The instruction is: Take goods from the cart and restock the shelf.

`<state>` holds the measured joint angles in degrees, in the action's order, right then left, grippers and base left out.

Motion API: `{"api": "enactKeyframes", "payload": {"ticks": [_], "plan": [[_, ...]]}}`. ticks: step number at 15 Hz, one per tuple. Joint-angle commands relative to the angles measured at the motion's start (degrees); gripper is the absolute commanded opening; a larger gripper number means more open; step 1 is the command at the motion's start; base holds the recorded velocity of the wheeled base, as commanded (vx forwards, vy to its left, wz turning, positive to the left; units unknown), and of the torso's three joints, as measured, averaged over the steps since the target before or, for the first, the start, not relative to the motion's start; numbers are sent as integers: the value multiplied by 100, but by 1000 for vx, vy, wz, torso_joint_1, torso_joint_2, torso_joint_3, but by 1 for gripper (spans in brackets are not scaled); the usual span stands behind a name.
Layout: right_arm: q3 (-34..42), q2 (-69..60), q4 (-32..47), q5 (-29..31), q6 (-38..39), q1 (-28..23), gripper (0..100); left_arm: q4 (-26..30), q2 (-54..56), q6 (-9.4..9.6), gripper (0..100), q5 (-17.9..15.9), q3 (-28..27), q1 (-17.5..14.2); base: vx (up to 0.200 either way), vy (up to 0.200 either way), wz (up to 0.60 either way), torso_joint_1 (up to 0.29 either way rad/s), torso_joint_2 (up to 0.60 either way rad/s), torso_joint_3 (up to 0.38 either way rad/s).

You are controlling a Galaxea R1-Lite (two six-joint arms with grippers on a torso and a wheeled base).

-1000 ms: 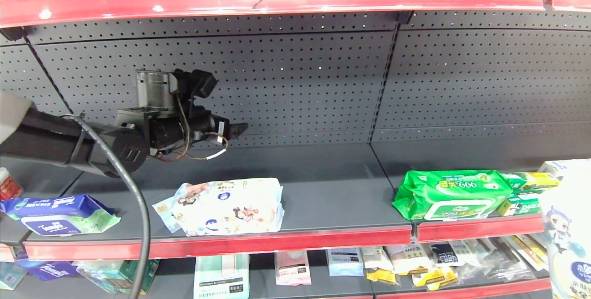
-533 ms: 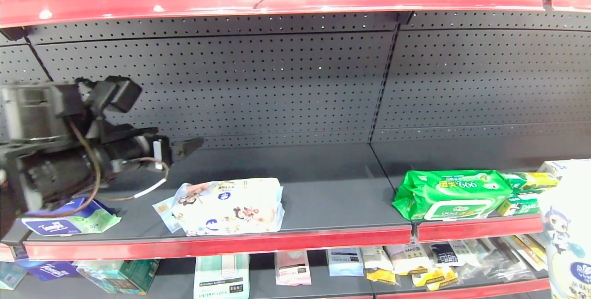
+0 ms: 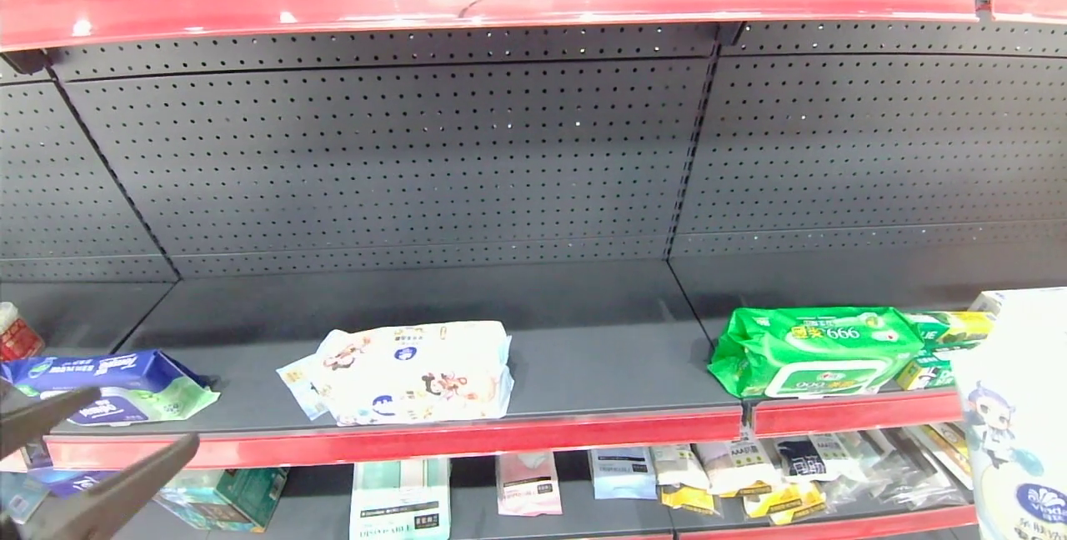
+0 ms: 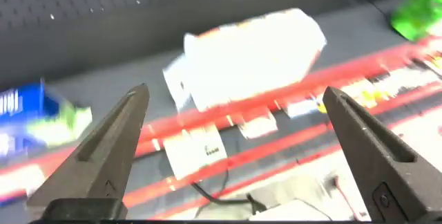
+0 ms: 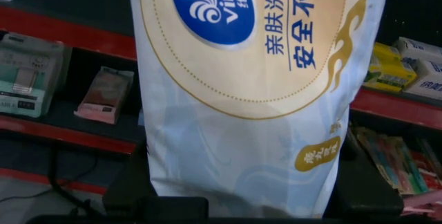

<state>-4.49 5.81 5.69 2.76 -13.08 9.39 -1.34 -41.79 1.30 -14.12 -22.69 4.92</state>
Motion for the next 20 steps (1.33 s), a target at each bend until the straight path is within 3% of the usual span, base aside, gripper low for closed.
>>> {"api": "enactKeyframes", "payload": {"ticks": [1,5,11,13,14,15,18,20], "plan": [[0,7,2,6,-2,2,0,1628,2395,37,100,-206,45,26,0,0,0,0,0,0],[9,7,2,15,86,2,0,2507,3370,423,100,-197,133,105,0,0,600,5,1,2],[9,7,2,-3,183,2,0,2463,3634,432,100,14,300,105,0,0,500,4,3,2],[9,-1,2,-3,192,2,0,2120,3634,309,100,14,458,114,0,0,0,0,0,0],[18,-1,-7,-12,139,2,0,1707,3634,98,100,23,731,105,0,0,0,0,0,0],[-70,16,-16,-12,78,-7,0,1285,3634,45,100,102,1012,105,0,0,0,0,0,0],[-887,1168,-7,-12,113,-7,0,758,3634,-7,100,946,1522,105,0,0,0,0,0,0],[-905,1510,-16,-100,130,46,0,767,3625,-7,100,1148,1548,61,0,0,0,0,0,0]]}}
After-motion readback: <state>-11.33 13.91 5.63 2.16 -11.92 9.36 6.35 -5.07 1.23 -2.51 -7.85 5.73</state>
